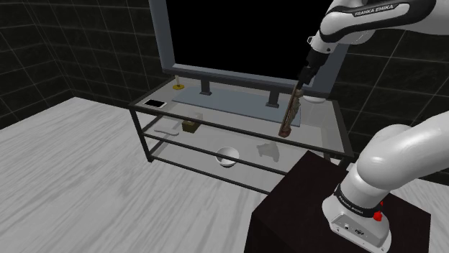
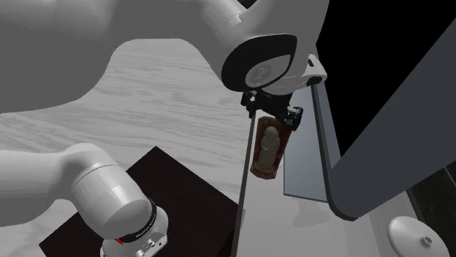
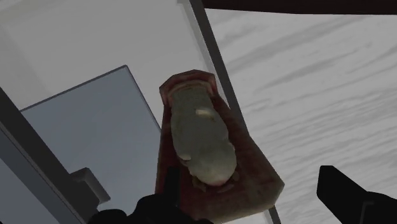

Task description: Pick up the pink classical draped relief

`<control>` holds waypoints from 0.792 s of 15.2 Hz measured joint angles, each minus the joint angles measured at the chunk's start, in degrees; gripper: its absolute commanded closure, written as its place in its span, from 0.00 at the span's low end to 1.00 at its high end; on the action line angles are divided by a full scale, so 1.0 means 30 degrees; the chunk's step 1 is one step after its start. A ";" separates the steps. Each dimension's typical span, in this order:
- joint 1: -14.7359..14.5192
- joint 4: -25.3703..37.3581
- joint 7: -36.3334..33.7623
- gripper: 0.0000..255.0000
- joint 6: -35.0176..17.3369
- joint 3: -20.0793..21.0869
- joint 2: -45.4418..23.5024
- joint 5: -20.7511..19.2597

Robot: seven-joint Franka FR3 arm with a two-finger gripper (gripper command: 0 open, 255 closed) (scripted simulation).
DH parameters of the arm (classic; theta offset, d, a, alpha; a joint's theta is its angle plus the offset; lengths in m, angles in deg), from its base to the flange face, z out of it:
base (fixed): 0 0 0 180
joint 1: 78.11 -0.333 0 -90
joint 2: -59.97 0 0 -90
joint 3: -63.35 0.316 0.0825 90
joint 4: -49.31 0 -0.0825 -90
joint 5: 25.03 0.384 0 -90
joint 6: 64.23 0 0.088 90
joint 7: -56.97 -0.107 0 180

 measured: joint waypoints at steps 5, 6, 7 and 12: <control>-0.0056 -0.0425 0.0792 0.00 -0.1181 -0.0854 -0.0865 0.0173; -0.0035 -0.0638 0.0867 0.00 -0.1430 -0.0937 -0.0907 0.0155; -0.0063 -0.0806 0.0965 0.00 -0.1769 -0.1054 -0.1087 0.0182; -0.0097 -0.1213 0.1049 1.00 -0.2386 -0.1177 -0.1292 0.0208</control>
